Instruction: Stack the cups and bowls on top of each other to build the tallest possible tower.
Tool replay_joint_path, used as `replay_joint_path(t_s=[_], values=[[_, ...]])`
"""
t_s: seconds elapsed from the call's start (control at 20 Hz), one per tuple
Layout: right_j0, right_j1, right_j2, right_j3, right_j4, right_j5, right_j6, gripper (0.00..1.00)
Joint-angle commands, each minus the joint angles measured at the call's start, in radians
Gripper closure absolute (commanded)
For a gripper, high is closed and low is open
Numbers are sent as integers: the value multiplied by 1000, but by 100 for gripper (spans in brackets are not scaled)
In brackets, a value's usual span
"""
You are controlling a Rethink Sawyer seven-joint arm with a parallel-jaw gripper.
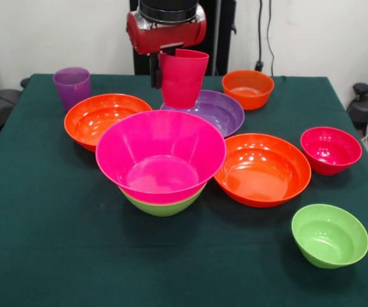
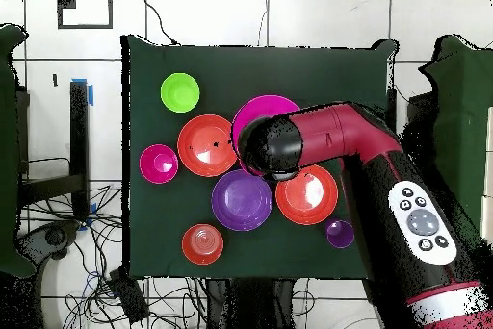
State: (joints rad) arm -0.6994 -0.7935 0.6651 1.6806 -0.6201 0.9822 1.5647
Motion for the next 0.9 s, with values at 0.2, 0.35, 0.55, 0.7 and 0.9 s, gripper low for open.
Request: replay_joint_path(t_s=[0.2, 0.35, 0.55, 0.7, 0.9], values=[[-40, 90, 105, -76, -62, 32, -369, 100], [-34, 117, 104, -95, -87, 15, -348, 100], [-35, 142, 101, -134, -96, 40, -357, 100], [-37, 167, 103, -156, -104, 40, -367, 100], [-34, 178, 104, -163, -112, 47, -364, 100]])
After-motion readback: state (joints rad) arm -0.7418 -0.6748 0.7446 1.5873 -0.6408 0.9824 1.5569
